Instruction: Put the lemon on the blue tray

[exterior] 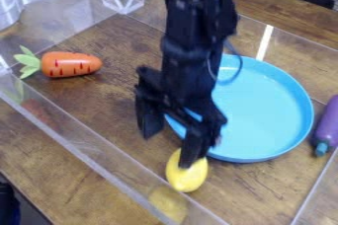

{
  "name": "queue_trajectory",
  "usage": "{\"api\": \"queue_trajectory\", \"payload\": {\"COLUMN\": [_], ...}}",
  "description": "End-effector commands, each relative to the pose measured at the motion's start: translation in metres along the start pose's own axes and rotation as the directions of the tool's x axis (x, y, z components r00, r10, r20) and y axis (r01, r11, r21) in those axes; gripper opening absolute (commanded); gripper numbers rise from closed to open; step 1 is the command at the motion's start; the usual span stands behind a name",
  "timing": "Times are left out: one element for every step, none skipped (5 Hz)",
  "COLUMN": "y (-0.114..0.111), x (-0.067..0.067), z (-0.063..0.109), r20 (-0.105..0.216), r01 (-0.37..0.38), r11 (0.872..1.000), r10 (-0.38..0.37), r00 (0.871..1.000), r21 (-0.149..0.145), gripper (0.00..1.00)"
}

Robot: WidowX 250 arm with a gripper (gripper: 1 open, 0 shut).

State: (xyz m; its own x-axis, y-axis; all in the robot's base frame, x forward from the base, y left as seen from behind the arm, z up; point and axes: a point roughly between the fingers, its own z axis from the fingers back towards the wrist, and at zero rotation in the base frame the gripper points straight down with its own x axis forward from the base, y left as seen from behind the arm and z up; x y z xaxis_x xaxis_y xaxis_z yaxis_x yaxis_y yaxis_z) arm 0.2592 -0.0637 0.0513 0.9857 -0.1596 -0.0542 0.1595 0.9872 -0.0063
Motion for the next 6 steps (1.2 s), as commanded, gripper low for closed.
{"api": "queue_trajectory", "payload": {"y": [-0.008, -0.010, -0.010, -0.009, -0.009, -0.008], "x": [0.006, 0.009, 0.013, 0.017, 0.021, 0.024], "z": [-0.008, -0.023, -0.024, -0.025, -0.026, -0.026], "r20": [0.049, 0.049, 0.055, 0.059, 0.060, 0.064], "r01": [0.075, 0.100, 0.118, 0.122, 0.125, 0.129], "r11": [0.997, 0.995, 0.993, 0.992, 0.992, 0.990], "r10": [-0.076, -0.100, -0.118, -0.121, -0.123, -0.126], "r00": [0.996, 0.994, 0.991, 0.991, 0.991, 0.990], "r21": [0.005, 0.009, 0.011, -0.010, -0.031, -0.049], "gripper": [1.00, 1.00, 0.00, 0.00, 0.00, 0.00]}}
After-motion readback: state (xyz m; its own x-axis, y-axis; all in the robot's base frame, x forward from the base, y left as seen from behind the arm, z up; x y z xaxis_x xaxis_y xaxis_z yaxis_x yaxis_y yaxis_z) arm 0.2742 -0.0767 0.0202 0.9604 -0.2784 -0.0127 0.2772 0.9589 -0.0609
